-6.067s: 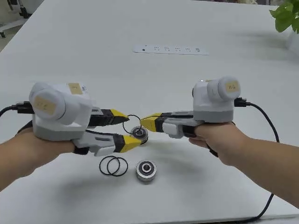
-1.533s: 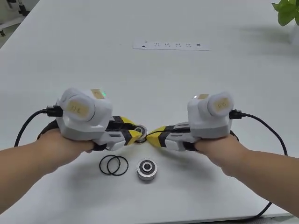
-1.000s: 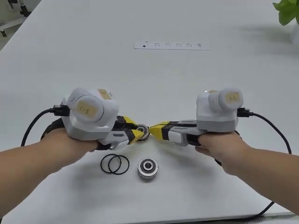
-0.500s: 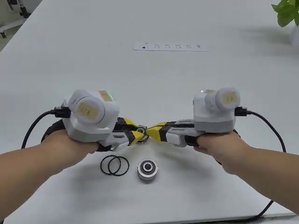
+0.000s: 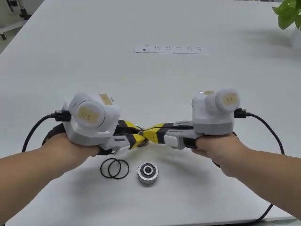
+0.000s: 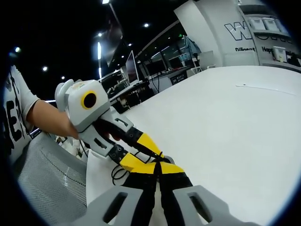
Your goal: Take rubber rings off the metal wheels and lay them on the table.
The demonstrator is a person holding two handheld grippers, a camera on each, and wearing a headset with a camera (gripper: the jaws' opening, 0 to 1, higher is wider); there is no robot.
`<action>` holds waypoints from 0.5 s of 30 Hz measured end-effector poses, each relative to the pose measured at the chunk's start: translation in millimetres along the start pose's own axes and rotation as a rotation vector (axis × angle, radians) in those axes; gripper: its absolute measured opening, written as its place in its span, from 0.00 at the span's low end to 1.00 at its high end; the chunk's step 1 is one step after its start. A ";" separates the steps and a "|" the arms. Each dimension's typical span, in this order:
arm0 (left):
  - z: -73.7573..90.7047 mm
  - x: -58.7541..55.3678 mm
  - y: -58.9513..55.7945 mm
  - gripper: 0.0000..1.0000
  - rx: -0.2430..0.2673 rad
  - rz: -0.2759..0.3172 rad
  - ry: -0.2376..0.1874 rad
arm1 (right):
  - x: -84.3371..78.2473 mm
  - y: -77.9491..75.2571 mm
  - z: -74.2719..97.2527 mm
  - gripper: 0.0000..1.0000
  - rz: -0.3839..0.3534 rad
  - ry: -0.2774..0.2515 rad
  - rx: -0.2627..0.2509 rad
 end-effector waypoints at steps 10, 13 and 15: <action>8.9 4.7 -4.8 0.27 -0.051 0.015 -0.017 | 3.0 6.4 0.8 0.00 -0.011 -0.010 0.021; 14.6 5.9 -5.1 0.29 -0.060 0.020 -0.032 | 5.0 7.0 0.7 0.00 -0.017 -0.019 0.024; 19.3 6.7 -5.8 0.32 -0.069 0.029 -0.044 | 5.6 6.2 0.6 0.00 -0.022 -0.025 0.026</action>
Point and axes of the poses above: the centre of the closed fingertips' face, and the gripper's own axes: z roughly backward along the fingers, y roughly to its left, x roughly out of its top, the point moved 9 cm from there along z, roughly backward along the fingers, and after that the axes turned 2 degrees about -x, right-handed, at the moved point
